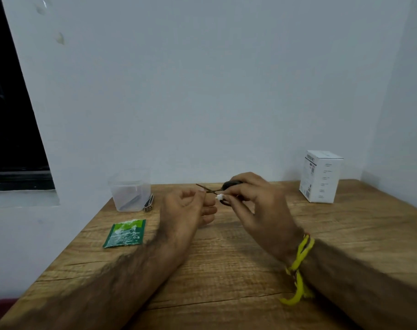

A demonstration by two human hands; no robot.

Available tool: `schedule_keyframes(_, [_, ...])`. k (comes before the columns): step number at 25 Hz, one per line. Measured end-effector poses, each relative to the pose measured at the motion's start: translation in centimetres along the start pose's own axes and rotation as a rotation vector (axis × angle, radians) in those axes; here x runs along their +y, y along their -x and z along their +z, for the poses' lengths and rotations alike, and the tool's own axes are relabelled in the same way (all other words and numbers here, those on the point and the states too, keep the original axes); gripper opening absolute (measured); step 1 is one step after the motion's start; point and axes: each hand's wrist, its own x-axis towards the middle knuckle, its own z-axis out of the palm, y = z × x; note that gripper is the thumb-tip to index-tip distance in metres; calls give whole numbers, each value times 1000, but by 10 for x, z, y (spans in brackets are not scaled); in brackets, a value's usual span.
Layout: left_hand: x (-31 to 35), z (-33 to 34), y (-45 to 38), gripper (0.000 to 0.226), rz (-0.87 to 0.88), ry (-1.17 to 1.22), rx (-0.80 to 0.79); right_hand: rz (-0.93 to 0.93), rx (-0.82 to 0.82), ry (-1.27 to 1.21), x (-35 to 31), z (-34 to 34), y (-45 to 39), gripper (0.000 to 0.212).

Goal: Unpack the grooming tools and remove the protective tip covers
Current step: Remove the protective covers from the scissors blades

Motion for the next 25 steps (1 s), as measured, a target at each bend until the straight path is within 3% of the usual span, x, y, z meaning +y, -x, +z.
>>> schedule_keyframes(2, [3, 1, 4, 33, -116, 143, -70, -163, -11, 147, 2, 2, 2, 7])
schedule_keyframes(5, [7, 3, 8, 44, -205, 308, -134, -171, 14, 203, 7, 3, 3, 8])
schedule_keyframes(10, [6, 2, 6, 34, -227, 454, -137, -214, 16, 224, 9, 6, 2, 11])
schedule_keyframes(12, [4, 2, 6, 36, -205, 409, -158, -266, 7, 287, 7, 7, 3, 14])
schedule_keyframes(17, [4, -1, -1, 12, -203, 296, 14, -426, -141, 486, -1, 8, 3, 14])
schedule_keyframes(19, [7, -6, -3, 8, -191, 295, 73, -489, -138, 444, -6, 11, 3, 10])
schedule_keyframes(22, [9, -11, -7, 7, -149, 295, 89, -354, -26, 63, -13, 14, 6, 9])
schedule_keyframes(25, [1, -6, -4, 14, -138, 172, -110, -38, 173, -124, -6, 7, 3, 8])
